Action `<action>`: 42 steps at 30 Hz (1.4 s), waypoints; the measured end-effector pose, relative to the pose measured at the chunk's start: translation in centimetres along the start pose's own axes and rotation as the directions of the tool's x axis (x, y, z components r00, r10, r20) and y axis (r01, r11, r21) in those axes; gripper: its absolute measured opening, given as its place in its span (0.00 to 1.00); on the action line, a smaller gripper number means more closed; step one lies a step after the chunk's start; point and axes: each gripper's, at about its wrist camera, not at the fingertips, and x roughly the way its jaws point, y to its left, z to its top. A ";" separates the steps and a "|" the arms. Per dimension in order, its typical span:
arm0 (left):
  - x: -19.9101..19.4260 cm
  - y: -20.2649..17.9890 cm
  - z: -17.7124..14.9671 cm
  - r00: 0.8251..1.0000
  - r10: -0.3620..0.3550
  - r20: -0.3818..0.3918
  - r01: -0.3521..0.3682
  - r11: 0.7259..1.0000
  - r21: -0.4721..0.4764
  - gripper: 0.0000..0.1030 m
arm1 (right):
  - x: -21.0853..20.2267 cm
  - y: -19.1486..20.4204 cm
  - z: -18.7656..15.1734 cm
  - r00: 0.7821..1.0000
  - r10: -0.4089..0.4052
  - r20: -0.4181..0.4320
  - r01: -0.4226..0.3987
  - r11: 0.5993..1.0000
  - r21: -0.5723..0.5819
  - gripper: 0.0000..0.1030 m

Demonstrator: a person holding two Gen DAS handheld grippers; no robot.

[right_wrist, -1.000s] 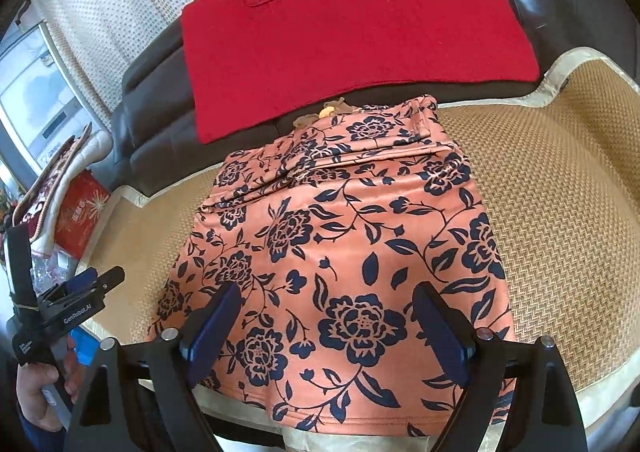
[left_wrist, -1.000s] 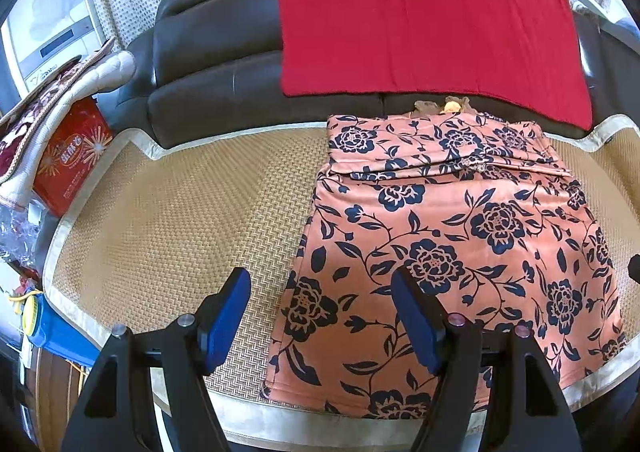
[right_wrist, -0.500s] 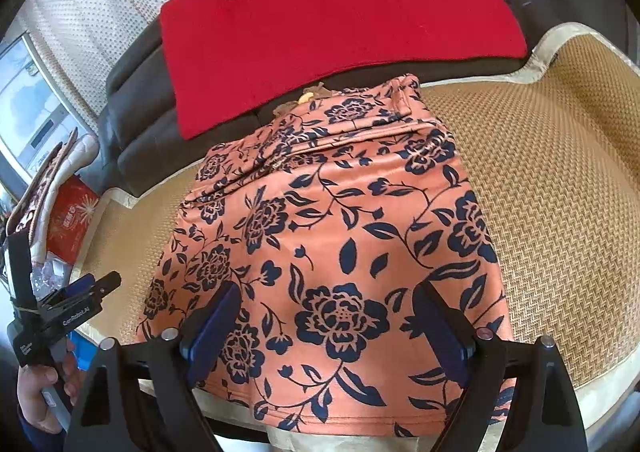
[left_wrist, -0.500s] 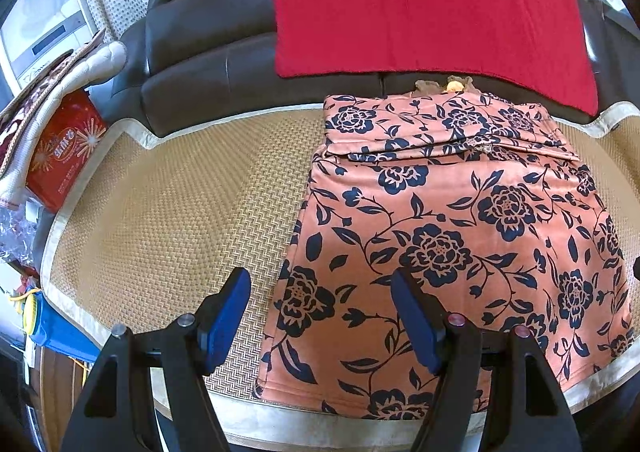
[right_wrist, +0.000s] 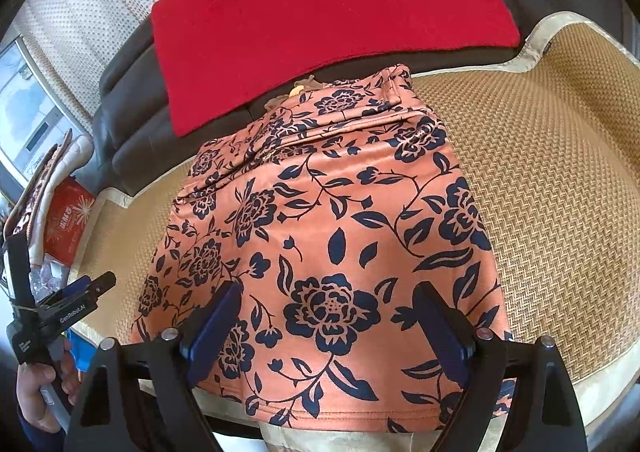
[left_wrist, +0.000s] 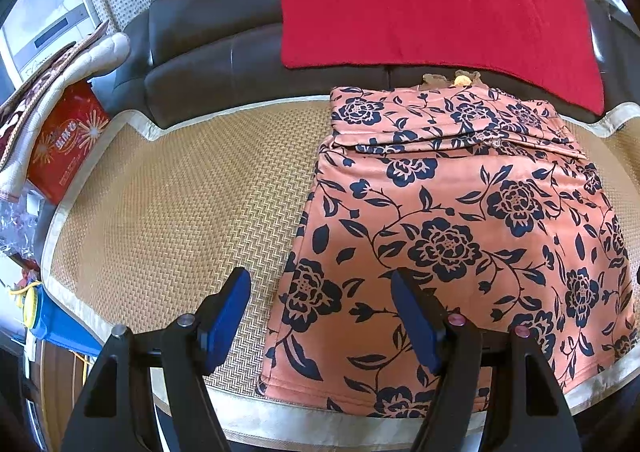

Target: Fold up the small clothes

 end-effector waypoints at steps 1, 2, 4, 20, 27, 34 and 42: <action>0.1 0.0 0.0 1.000 0.001 -0.002 -0.001 1.000 0.001 0.71 | 0.0 0.0 0.0 1.000 0.000 -0.001 0.000 1.000 0.001 0.87; 0.1 0.0 -0.1 1.000 0.002 -0.003 -0.002 1.000 0.000 0.71 | 0.1 0.0 -0.1 1.000 0.001 -0.004 -0.001 1.000 0.002 0.87; 0.2 0.1 -0.1 1.000 -0.002 -0.008 0.002 1.000 -0.001 0.71 | 0.1 -0.1 -0.1 1.000 0.003 -0.007 -0.003 1.000 0.005 0.87; 6.6 8.8 -6.8 0.951 -0.208 -0.227 0.156 0.962 -0.225 0.83 | -0.5 -14.2 -1.6 0.982 0.077 -0.174 -0.024 0.956 0.291 0.98; 6.9 8.7 -7.8 0.941 -0.265 -0.212 0.210 0.946 -0.247 0.83 | 0.9 -14.0 -1.9 0.959 0.148 -0.241 -0.085 0.964 0.253 0.95; 7.0 8.7 -8.1 0.917 -0.362 -0.169 0.314 0.914 -0.257 0.83 | 1.8 -13.4 -1.9 0.949 0.155 -0.273 -0.094 0.970 0.225 0.77; 7.2 8.8 -8.2 0.901 -0.407 -0.146 0.352 0.887 -0.300 0.83 | 2.3 -12.4 -1.9 0.941 0.164 -0.296 -0.112 0.976 0.185 0.73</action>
